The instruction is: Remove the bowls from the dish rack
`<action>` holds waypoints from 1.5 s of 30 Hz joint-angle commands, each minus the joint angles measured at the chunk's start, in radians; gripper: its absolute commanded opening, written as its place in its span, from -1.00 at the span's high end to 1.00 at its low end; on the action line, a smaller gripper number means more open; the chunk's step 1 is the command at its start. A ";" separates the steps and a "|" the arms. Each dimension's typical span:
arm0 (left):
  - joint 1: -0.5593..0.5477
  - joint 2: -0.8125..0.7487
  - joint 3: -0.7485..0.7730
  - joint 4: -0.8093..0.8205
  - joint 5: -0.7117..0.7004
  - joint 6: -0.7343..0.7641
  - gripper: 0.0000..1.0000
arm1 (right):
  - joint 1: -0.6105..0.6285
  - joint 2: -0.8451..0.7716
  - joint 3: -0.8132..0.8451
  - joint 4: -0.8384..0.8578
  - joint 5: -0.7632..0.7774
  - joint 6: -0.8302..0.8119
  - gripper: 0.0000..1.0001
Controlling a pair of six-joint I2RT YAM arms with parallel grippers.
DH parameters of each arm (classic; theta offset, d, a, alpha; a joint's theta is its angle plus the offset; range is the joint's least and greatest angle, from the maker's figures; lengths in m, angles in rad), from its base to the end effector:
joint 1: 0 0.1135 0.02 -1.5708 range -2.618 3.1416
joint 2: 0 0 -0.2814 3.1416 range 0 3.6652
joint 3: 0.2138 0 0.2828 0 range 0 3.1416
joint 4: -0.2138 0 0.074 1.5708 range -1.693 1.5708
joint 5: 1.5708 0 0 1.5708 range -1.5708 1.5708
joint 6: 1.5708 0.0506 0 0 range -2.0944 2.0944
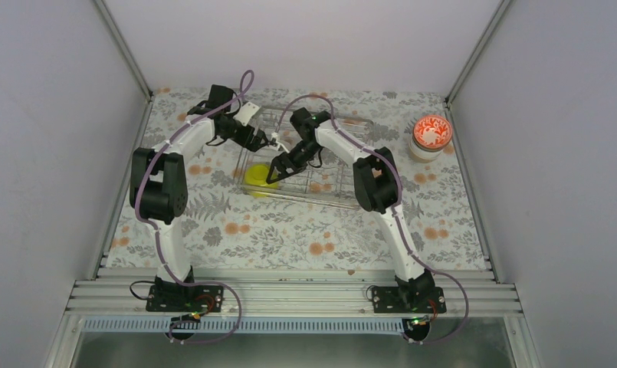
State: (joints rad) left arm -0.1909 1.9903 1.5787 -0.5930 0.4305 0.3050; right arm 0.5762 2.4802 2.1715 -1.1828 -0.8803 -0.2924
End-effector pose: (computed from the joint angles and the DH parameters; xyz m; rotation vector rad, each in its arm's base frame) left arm 0.4636 -0.1111 0.2137 0.7707 2.3939 -0.5062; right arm 0.4249 0.3226 0.1536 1.2239 -2.5146 -1.3193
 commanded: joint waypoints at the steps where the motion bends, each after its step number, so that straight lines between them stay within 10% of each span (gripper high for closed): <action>1: 0.001 -0.028 -0.013 0.033 0.022 -0.006 -1.00 | 0.012 -0.004 -0.055 0.149 0.007 0.093 -1.00; 45: 0.000 -0.039 -0.030 0.045 0.094 -0.038 -1.00 | 0.048 -0.110 -0.288 0.386 0.104 0.186 -1.00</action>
State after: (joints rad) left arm -0.1848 1.9831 1.5524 -0.5549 0.4599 0.2722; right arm 0.6044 2.3650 1.9133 -0.8330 -0.8326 -0.1207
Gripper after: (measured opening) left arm 0.998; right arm 0.998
